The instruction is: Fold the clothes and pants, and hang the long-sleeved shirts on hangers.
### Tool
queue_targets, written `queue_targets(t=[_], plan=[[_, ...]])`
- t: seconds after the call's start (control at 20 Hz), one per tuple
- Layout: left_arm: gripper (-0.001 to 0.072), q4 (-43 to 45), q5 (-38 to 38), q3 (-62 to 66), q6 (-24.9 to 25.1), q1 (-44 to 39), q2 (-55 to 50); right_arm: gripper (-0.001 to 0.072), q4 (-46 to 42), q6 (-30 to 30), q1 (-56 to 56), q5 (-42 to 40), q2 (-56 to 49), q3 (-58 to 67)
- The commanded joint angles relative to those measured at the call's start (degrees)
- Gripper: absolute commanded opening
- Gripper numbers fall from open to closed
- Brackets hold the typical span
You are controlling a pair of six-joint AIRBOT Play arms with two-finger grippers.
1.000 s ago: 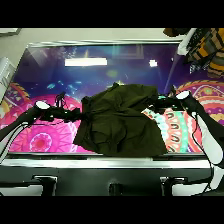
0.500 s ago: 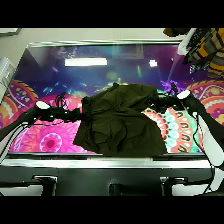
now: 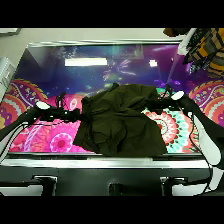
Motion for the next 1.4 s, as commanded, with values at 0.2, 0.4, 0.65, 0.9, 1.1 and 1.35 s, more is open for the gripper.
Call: queue_targets(t=[0.2, 0.4, 0.65, 0.9, 1.1, 1.35], plan=[[0.002, 0.04, -0.15, 0.0, -0.63, 2.56, -0.04, 0.0017, -21.18, 12.22, -3.74, 12.7, 10.99, 0.02], [0.002, 0.04, -0.39, -0.02, -0.63, 2.43, -0.04, 0.0017, -32.44, 13.68, -3.89, 24.2, 17.33, -0.35], [0.002, 0.04, -1.05, -0.02, -1.31, 2.45, -0.04, 0.0019, -32.72, 15.96, -3.89, 21.05, 17.97, -6.25], [0.0021, 0.04, -1.22, -0.02, -1.29, 2.45, -0.04, 0.0148, -26.34, 19.69, -3.89, 7.78, 15.91, -10.51], [0.0176, 0.02, -1.29, 0.09, -1.22, 2.86, -0.02, 0.0417, -28.92, 19.71, -4.35, 9.57, 16.33, -5.27], [0.0613, 0.04, -1.95, 3.93, 0.17, 7.02, 1.07, 0.0505, -29.55, 21.0, -10.73, 9.35, 15.85, 7.58]])
